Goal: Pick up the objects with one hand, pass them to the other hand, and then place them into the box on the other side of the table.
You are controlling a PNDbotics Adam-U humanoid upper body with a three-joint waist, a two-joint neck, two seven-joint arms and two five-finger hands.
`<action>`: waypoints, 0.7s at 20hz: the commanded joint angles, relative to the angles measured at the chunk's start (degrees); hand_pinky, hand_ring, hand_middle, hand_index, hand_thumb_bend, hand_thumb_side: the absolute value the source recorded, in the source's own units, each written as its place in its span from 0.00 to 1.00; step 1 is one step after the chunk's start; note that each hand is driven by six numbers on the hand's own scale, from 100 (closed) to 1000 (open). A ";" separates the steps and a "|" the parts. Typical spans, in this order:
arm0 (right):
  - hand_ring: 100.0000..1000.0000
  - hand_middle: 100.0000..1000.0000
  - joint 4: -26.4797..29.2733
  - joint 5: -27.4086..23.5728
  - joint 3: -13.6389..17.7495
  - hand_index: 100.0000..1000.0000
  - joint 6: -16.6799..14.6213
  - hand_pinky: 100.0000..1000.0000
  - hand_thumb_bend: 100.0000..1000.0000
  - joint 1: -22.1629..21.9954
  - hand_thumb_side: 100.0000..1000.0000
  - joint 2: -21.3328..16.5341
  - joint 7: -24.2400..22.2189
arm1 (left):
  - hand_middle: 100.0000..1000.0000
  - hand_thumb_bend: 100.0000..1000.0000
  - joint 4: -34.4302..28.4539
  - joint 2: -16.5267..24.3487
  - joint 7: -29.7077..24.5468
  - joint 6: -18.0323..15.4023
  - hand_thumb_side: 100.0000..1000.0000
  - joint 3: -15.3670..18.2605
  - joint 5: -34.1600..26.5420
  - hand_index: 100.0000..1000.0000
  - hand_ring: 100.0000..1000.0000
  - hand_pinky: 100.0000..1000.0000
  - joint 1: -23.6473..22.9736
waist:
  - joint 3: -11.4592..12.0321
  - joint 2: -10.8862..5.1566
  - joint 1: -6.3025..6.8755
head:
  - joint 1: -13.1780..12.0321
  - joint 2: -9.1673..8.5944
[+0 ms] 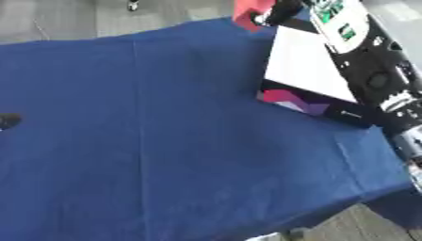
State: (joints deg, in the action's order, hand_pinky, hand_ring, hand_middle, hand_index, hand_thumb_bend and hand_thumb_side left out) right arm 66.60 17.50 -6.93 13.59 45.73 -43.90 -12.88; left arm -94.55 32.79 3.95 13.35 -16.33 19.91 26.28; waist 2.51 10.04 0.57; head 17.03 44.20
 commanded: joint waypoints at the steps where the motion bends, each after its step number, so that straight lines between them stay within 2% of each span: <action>1: 0.65 0.38 -0.57 0.81 1.53 0.47 -0.12 0.85 0.17 -0.49 0.00 -4.33 0.63 | 0.69 0.84 -1.17 2.05 0.53 0.03 0.39 1.01 -0.29 0.79 0.73 0.78 0.64 | -0.07 -2.29 0.04 | 1.81 -0.09; 5: 0.65 0.38 -1.55 1.48 2.24 0.47 -0.20 0.85 0.18 -2.96 0.00 -6.28 0.23 | 0.69 0.83 -1.29 2.12 0.74 0.18 0.39 1.14 -0.36 0.80 0.73 0.78 0.71 | -0.09 -2.24 0.09 | 3.25 -0.09; 14: 0.66 0.40 -2.81 4.63 2.72 0.48 -1.07 0.85 0.21 -6.28 0.00 -7.86 -2.74 | 0.69 0.84 -1.51 2.12 1.37 0.55 0.39 1.53 -0.49 0.80 0.73 0.78 0.82 | -0.02 -2.32 0.48 | 3.87 -0.09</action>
State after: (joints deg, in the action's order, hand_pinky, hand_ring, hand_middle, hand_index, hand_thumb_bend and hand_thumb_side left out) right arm 63.57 21.47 -5.04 12.63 38.77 -48.95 -15.22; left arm -94.87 33.22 4.97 13.89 -15.71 19.71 26.27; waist 2.49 10.04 0.58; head 20.78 44.21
